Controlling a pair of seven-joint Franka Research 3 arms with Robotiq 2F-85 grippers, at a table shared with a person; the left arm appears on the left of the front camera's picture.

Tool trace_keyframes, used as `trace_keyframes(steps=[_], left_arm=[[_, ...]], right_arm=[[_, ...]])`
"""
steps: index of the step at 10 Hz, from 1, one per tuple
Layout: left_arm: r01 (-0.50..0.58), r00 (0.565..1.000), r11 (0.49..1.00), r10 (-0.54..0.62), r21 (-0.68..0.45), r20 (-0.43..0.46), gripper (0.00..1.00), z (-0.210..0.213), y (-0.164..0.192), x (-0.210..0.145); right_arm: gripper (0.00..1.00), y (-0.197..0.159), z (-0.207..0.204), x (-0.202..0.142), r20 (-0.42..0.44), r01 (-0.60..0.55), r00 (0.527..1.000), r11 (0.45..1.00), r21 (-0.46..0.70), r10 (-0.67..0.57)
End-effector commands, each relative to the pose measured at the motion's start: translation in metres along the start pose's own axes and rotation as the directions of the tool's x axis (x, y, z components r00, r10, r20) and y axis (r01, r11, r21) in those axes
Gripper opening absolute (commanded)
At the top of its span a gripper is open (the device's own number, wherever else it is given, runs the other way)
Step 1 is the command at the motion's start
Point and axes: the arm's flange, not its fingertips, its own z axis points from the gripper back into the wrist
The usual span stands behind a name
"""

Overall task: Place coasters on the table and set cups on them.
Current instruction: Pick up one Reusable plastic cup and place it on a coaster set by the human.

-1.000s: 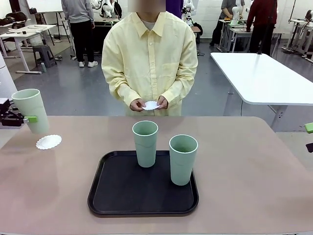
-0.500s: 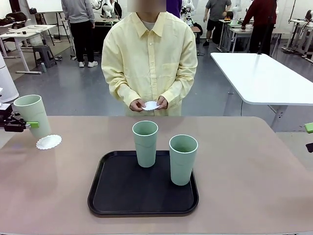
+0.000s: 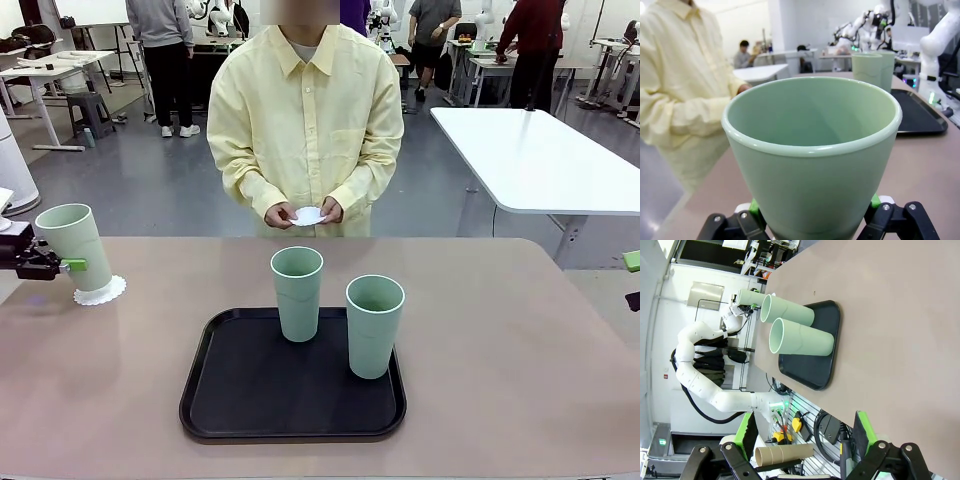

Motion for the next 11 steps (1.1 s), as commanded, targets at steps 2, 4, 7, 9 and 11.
trace_keyframes(steps=[2,4,7,9,11], left_arm=[[0.014,1.0,1.0,-0.014,-0.028,-0.006,0.85,-0.004,-0.004,-0.01],[0.008,1.0,1.0,-0.008,-0.023,-0.005,0.85,-0.003,-0.001,-0.015],[0.003,1.0,0.999,-0.003,-0.032,-0.002,0.85,-0.002,0.003,-0.019],[-0.013,1.0,0.999,0.012,-0.043,-0.008,1.0,-0.002,0.002,-0.02],[-0.033,0.999,0.998,0.033,-0.055,-0.015,1.0,-0.001,0.001,-0.021]], right_arm=[[1.0,-0.001,0.001,0.0,-0.001,-0.009,1.0,1.0,0.014,0.009],[1.0,-0.001,0.001,0.0,-0.001,-0.009,1.0,1.0,0.014,0.009],[1.0,-0.001,0.001,0.0,-0.001,-0.009,1.0,1.0,0.014,0.009],[1.0,-0.001,0.001,0.0,-0.001,-0.009,1.0,1.0,0.014,0.009],[1.0,-0.001,0.001,0.0,-0.001,-0.009,1.0,1.0,0.014,0.009]])
